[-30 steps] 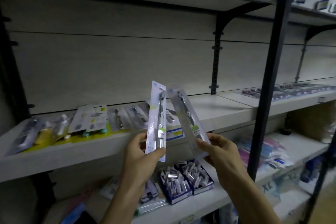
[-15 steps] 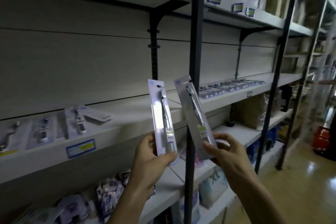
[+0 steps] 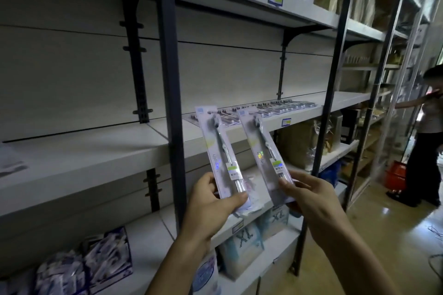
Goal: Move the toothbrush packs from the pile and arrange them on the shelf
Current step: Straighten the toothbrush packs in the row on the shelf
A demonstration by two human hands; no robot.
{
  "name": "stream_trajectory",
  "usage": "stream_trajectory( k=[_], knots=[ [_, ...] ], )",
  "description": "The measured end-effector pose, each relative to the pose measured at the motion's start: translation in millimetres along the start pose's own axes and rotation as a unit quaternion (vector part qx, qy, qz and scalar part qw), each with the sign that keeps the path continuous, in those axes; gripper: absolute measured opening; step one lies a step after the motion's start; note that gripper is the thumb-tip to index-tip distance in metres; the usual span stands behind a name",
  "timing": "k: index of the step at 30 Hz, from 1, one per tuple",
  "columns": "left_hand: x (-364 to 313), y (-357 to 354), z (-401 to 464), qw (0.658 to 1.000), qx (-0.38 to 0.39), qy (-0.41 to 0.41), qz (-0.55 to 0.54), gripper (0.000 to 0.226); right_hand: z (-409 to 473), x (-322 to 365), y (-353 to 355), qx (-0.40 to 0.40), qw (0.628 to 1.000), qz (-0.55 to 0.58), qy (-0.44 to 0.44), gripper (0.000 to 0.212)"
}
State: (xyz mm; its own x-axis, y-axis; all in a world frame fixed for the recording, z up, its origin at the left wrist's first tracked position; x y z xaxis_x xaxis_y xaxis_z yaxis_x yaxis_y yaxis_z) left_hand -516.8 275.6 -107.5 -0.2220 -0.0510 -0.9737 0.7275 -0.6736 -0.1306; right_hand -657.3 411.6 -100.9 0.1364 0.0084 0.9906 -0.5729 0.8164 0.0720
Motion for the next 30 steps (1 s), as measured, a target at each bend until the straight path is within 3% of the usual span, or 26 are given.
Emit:
stream_trajectory(
  k=[10, 19, 30],
  knots=[
    [26.0, -80.8, 103.1, 1.0, -0.014, -0.012, -0.015, 0.034, 125.9, -24.5, 62.2, -0.007, 1.0, 0.005, -0.025, 0.024],
    [49.2, -175.6, 233.7, 0.998, -0.013, -0.031, -0.05, 0.035, 274.6, -16.3, 123.4, -0.024, 0.997, -0.06, 0.034, 0.01],
    [78.8, -285.8, 341.5, 0.996, -0.047, -0.074, 0.03, 0.036, 406.2, -37.5, 228.6, -0.056, 0.996, -0.054, 0.054, 0.025]
  ],
)
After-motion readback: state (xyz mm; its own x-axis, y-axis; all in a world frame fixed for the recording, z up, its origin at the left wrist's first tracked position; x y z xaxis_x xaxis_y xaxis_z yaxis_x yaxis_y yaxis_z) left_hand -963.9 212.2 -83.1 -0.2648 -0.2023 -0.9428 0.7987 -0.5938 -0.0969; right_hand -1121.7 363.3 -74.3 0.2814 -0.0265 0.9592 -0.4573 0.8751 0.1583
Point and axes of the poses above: each hand's wrist, its own z-axis towards the middle knuckle, its own y-axis out of the back of the hand, x = y × z, the point moved 5 cm from there along z, towards the middle knuckle, and after that the axes turned 6 degrees about -z, right-handed, at the moved point
